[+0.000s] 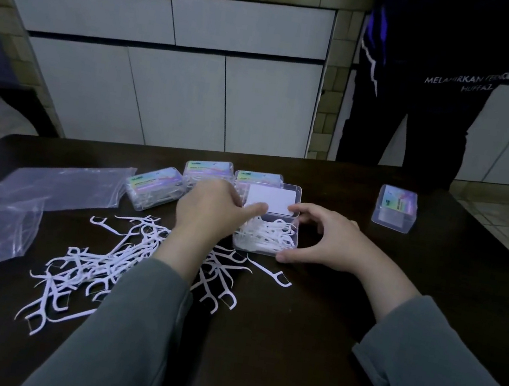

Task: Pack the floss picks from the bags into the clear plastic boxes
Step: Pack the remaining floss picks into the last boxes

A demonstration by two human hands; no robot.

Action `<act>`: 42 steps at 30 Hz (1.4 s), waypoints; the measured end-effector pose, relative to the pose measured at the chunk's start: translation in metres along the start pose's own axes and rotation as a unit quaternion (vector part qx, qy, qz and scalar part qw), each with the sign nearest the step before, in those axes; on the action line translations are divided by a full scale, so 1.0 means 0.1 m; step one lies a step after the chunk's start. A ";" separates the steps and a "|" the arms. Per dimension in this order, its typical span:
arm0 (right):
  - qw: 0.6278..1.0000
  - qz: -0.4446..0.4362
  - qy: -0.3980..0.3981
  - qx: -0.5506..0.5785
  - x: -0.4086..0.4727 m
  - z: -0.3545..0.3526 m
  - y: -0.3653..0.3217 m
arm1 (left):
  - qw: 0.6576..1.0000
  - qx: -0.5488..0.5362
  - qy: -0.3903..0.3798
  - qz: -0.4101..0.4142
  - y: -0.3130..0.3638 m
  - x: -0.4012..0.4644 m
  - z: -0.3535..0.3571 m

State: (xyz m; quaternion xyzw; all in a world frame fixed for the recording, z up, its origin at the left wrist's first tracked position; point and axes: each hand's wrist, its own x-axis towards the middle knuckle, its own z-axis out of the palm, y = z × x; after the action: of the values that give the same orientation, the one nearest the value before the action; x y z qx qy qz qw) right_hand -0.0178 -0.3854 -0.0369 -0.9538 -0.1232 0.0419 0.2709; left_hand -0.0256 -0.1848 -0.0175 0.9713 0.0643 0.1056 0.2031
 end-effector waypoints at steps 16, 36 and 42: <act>1.000 0.004 0.003 0.015 -0.05 -0.02 -0.05 | 0.980 -0.090 -0.098 0.151 0.10 0.00 0.05; 1.000 0.011 -0.002 0.023 -0.06 -0.02 -0.05 | 0.962 -0.172 -0.117 0.176 -0.15 0.05 -0.14; 1.000 0.008 -0.005 0.023 -0.06 -0.03 -0.05 | 0.973 -0.125 -0.172 0.089 -0.31 -0.01 -0.29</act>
State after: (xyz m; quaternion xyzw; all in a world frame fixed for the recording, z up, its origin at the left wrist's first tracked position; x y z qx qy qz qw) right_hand -0.0241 -0.3845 -0.0321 -0.9479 -0.1160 0.0513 0.2921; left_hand -0.0358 -0.1457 -0.0047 0.9435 -0.0718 -0.0384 0.3212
